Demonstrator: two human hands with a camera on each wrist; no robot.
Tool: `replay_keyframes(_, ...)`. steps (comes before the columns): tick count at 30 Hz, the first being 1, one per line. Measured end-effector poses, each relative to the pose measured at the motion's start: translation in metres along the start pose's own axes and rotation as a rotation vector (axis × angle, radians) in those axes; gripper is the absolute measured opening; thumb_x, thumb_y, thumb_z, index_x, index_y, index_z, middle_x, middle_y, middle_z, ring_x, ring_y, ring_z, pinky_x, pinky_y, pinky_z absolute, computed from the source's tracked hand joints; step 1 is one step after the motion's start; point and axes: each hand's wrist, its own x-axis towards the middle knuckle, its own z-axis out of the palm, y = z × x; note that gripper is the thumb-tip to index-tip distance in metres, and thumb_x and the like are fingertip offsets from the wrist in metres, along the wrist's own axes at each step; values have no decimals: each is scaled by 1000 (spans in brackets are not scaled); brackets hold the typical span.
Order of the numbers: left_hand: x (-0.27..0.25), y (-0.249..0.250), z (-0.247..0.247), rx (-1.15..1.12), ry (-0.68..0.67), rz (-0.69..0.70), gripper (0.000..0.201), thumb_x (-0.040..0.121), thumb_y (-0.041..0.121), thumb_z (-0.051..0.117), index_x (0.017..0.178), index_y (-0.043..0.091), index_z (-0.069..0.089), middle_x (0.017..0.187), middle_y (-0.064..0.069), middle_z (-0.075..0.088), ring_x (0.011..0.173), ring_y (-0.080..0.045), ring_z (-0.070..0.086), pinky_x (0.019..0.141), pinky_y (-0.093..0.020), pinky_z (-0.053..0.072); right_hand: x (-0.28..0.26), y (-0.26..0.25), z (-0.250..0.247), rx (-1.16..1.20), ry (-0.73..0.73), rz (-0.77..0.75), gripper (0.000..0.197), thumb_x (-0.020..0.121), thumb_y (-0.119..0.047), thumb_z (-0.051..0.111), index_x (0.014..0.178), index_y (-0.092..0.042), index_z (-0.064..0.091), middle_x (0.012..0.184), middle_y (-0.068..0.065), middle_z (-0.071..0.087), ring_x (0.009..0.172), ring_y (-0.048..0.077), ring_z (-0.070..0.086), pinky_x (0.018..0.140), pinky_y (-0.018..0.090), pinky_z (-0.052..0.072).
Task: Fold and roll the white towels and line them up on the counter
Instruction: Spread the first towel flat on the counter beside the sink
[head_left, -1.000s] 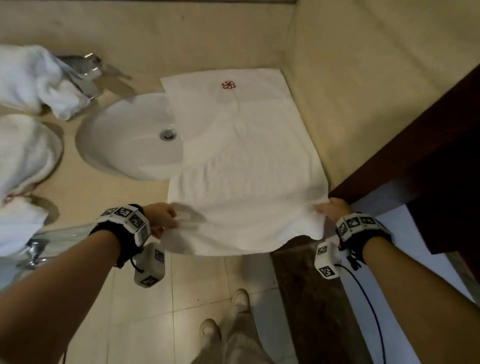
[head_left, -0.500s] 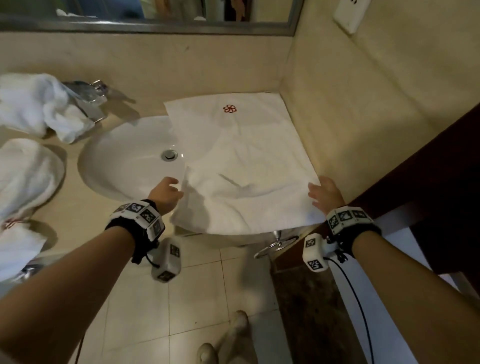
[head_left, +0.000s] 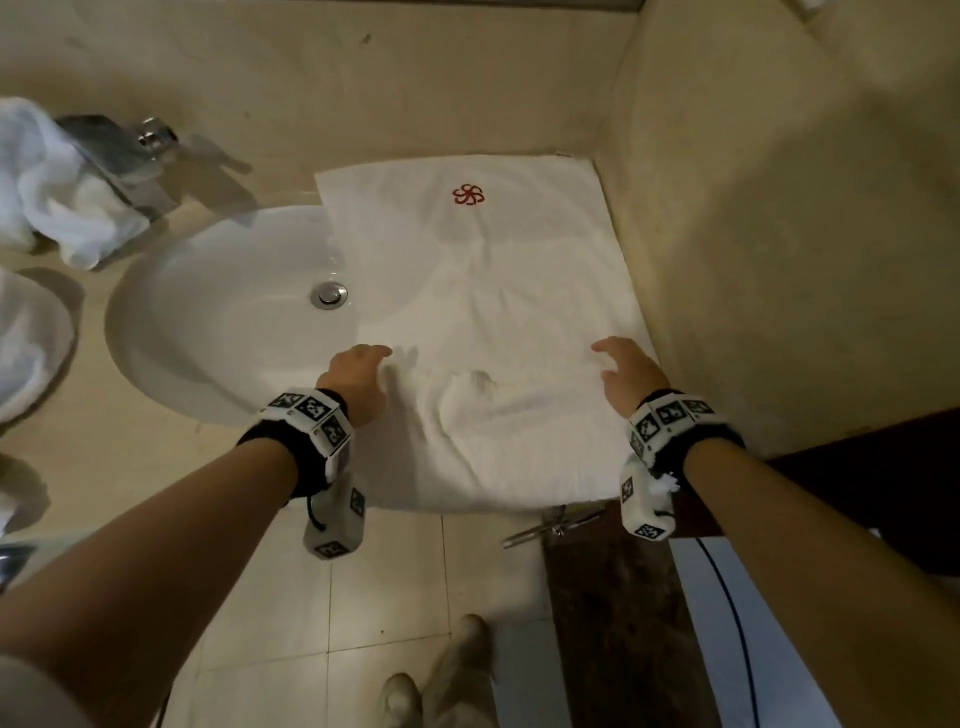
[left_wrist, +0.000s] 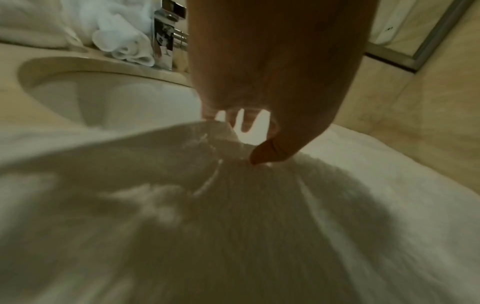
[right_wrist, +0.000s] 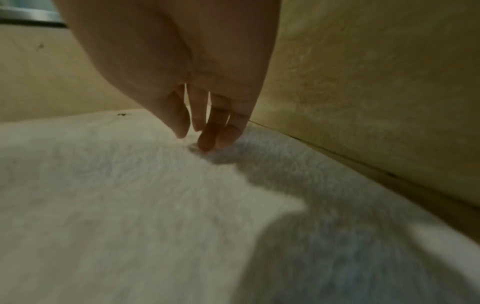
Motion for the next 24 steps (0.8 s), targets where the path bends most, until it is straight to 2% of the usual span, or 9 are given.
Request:
replay_keyframes(2, 5, 0, 0, -5, -2, -118, 48, 95, 23, 42, 142, 17, 31, 146, -19, 30, 135, -37, 31, 112, -44, 28, 9, 3, -1, -111, -53, -50, 43, 93, 2, 39, 132, -14, 45, 141, 5, 40, 119, 28, 50, 99, 31, 41)
replay_keyframes(5, 9, -6, -9, -188, 14, -292, 52, 92, 17, 48, 141, 12, 30, 134, -24, 46, 124, -40, 46, 102, -40, 37, 16, 2, -10, -332, -115, -113, 37, 91, 2, 40, 125, -13, 46, 130, 8, 45, 101, 31, 56, 85, 35, 47)
replay_keyframes(7, 8, -6, -23, -270, 81, -340, 50, 89, 14, 53, 136, 11, 39, 127, -21, 55, 118, -37, 51, 94, -36, 42, 19, -3, -21, -446, -179, -130, 32, 92, 0, 40, 122, -9, 47, 127, 11, 47, 101, 31, 56, 84, 35, 47)
replay_keyframes(10, 11, 2, -55, -256, 149, -266, 23, 85, 11, 59, 107, 5, 62, 103, -18, 62, 100, -32, 58, 79, -31, 41, 33, -17, -47, -534, -183, -108, 29, 93, -2, 41, 120, -3, 51, 126, 16, 50, 112, 32, 53, 94, 36, 45)
replay_keyframes(12, 13, 8, -80, -269, 213, -219, 13, 87, 12, 59, 90, 3, 67, 87, -14, 58, 92, -31, 58, 73, -28, 38, 45, -29, -69, -535, -115, -54, 30, 93, -4, 41, 121, -3, 52, 127, 16, 51, 115, 32, 52, 97, 37, 44)
replay_keyframes(14, 18, 11, -105, -315, 299, -198, 19, 89, 14, 57, 77, 1, 64, 77, -13, 55, 86, -31, 56, 70, -28, 35, 55, -42, -94, -502, -6, -15, 28, 92, -4, 42, 118, -2, 52, 126, 17, 52, 114, 34, 53, 97, 38, 45)
replay_keyframes(17, 32, 9, -136, -381, 391, -211, 41, 91, 16, 53, 53, 9, 41, 55, -8, 40, 72, -27, 46, 63, -29, 30, 70, -64, -127, -435, 137, -7, 24, 89, -1, 45, 112, 2, 52, 121, 22, 53, 110, 37, 54, 92, 39, 44)
replay_keyframes(20, 50, 6, -159, -408, 426, -208, 39, 93, 17, 51, 56, 9, 42, 57, -8, 40, 71, -26, 45, 64, -29, 30, 90, -85, -151, -365, 232, 13, 23, 89, 1, 46, 111, 5, 53, 117, 25, 55, 107, 38, 55, 88, 39, 45)
replay_keyframes(24, 91, -4, -178, -399, 354, -167, 25, 94, 21, 50, 76, 3, 55, 75, -16, 50, 75, -25, 48, 67, -30, 33, 121, -105, -161, -297, 295, 50, 22, 92, -5, 45, 110, 4, 55, 116, 24, 58, 106, 38, 56, 89, 40, 46)
